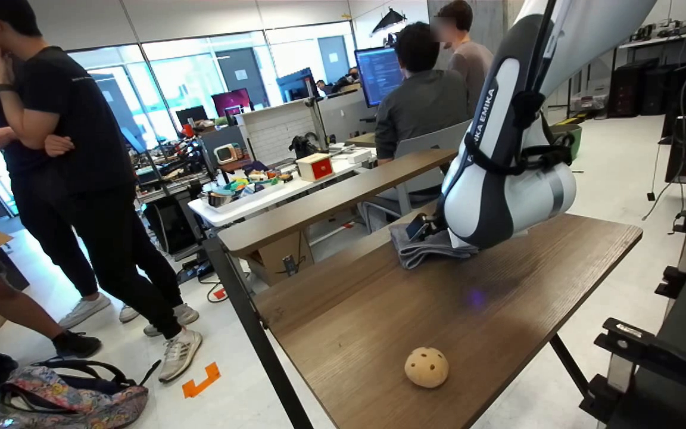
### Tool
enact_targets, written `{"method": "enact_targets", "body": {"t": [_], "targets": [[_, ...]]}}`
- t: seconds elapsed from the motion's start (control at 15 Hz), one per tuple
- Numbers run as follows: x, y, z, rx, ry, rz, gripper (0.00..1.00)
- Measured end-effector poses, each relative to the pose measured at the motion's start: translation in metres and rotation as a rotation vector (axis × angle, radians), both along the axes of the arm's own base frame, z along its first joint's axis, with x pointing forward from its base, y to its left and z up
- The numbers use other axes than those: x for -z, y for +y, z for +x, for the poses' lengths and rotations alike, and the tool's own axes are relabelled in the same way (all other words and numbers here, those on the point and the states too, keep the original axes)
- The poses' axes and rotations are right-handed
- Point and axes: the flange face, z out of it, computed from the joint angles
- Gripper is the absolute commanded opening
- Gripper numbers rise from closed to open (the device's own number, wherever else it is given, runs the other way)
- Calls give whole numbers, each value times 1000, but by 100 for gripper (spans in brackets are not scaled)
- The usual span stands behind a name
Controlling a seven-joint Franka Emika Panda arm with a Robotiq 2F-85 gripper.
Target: Wipe the table
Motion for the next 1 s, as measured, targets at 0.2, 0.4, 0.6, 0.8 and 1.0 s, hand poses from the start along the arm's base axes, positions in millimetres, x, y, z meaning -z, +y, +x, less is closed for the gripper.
{"method": "enact_targets", "body": {"t": [0.2,0.4,0.6,0.8,1.0], "targets": [[3,-44,11,66,-28,-43,100],[7,-48,15,66,-41,-57,100],[8,-22,15,33,-52,-46,100],[8,29,13,-30,-65,-19,100],[7,89,8,-98,-65,25,100]]}}
